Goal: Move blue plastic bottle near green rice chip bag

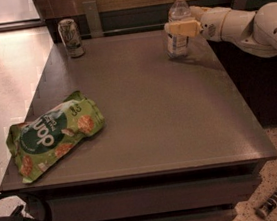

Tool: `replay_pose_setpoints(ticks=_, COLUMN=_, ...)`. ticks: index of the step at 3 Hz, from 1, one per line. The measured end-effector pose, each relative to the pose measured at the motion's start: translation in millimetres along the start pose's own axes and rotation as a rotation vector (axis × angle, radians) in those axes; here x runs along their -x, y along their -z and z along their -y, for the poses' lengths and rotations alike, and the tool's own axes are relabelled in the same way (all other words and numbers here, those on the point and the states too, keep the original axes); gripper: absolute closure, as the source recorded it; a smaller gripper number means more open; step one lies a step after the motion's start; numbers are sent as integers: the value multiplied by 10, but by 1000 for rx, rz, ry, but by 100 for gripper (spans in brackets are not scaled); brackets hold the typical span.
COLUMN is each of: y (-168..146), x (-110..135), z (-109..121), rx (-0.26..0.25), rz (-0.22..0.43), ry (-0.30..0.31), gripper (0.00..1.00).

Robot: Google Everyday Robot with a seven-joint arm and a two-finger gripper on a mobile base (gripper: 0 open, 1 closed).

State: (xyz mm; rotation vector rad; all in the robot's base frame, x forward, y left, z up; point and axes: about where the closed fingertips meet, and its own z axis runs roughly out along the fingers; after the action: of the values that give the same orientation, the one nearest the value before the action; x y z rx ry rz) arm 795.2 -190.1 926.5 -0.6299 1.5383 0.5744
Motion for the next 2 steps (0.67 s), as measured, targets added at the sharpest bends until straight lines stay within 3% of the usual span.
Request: replay_pose_setpoints(ticks=2, y=-38, x=11, z=-32, rx=6, rz=3, ry=-2, gripper=70)
